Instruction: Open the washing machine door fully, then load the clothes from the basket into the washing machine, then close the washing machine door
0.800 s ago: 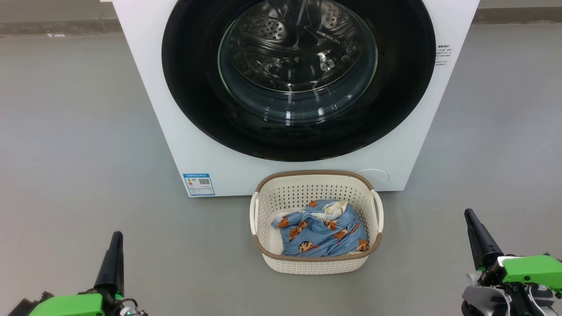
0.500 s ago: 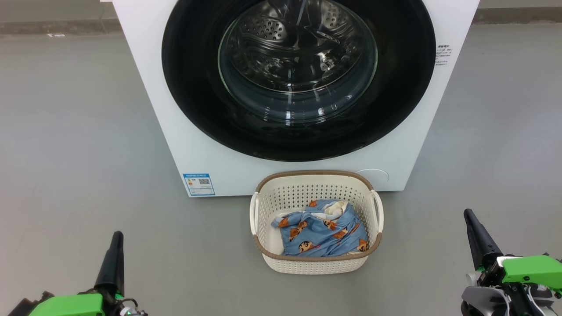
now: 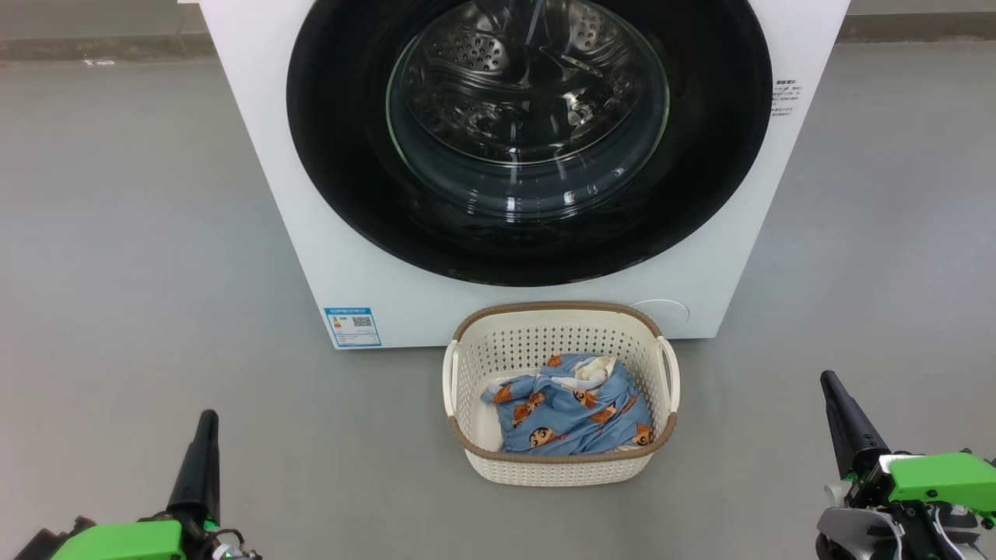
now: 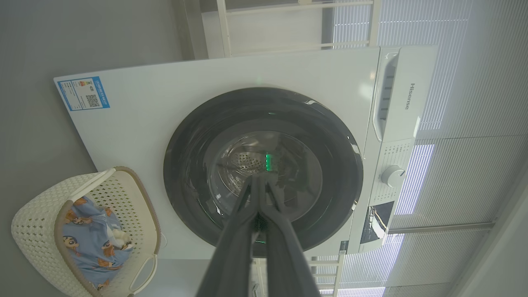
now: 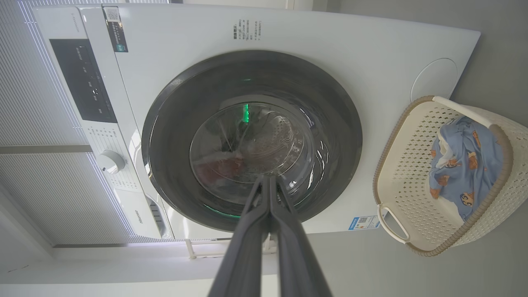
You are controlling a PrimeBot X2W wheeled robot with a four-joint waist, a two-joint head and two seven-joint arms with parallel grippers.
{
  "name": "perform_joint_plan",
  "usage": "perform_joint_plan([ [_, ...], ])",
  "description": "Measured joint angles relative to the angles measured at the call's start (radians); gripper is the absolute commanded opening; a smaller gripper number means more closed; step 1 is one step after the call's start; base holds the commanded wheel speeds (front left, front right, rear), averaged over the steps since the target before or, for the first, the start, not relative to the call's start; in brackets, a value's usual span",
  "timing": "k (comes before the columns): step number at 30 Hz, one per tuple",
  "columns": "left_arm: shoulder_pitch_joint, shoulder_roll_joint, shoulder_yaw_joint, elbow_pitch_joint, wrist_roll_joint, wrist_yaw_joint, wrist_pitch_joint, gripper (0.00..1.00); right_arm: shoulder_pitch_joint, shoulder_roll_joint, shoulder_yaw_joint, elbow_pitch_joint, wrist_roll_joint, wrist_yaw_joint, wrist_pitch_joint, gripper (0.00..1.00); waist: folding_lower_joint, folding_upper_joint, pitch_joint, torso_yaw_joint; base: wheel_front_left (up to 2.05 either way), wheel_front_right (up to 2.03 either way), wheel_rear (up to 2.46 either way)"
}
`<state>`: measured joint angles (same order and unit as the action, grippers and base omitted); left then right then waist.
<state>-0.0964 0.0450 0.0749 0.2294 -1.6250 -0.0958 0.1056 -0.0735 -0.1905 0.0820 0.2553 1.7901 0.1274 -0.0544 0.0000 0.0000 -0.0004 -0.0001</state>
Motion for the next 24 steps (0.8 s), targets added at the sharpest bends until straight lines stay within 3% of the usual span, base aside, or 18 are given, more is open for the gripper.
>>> perform_joint_plan([
  [24,0.0,0.0,0.001,0.0,0.0,0.0,0.0,0.0,0.0,-0.001,0.002,-0.001,0.004,0.0,0.0,0.0,0.0,0.0,0.0,0.0,0.0,0.0,0.0],
])
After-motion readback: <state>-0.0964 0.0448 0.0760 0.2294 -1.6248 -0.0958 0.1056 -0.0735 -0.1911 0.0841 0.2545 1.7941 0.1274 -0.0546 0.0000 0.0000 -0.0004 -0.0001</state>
